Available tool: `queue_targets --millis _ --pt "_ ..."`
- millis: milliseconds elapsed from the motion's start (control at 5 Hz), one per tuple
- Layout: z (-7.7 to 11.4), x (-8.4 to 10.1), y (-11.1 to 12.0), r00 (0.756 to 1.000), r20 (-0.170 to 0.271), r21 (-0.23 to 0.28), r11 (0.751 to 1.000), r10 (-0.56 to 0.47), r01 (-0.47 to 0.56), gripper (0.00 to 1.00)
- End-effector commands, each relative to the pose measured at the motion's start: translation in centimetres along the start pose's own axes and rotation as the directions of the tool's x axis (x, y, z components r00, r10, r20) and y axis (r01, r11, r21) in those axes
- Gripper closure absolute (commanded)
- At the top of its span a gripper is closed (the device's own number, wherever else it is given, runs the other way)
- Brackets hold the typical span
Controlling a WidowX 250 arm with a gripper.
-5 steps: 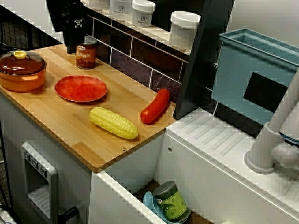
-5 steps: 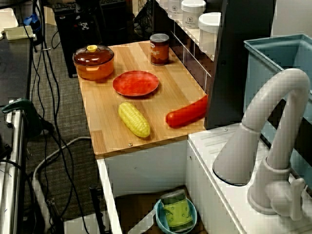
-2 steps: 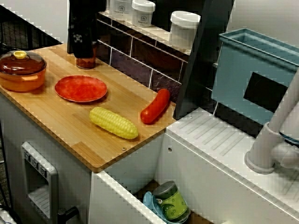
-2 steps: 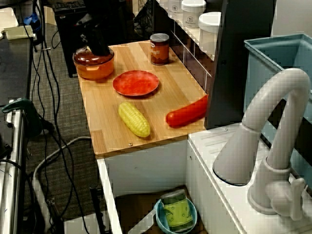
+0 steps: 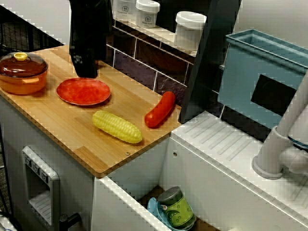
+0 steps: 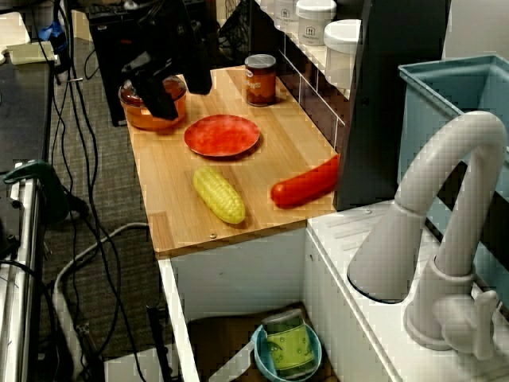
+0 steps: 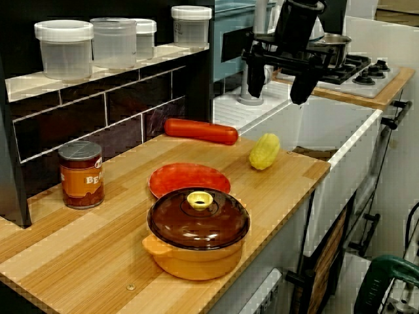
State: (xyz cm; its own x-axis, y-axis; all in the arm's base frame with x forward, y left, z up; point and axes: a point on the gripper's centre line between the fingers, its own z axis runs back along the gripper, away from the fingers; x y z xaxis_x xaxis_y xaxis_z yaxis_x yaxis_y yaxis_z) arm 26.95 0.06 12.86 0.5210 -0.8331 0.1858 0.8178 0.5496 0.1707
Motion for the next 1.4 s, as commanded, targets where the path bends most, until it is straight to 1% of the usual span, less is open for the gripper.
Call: queue_targets --millis 0,200,600,1200 --pt "-1.4 1.2 -0.9 0.997 -0.002 0.027 0.996 -0.079 0.079 0.0" --pt "-1.8 1.5 -1.0 0.997 -0.007 0.03 0.997 -0.074 0.074 0.0" --pt "-3.7 1.8 -1.0 0.998 -0.04 0.048 0.997 -0.056 0.058 0.0" --pt "-5.9 2.0 -0.9 0.997 -0.076 0.07 0.997 -0.026 0.032 0.0"
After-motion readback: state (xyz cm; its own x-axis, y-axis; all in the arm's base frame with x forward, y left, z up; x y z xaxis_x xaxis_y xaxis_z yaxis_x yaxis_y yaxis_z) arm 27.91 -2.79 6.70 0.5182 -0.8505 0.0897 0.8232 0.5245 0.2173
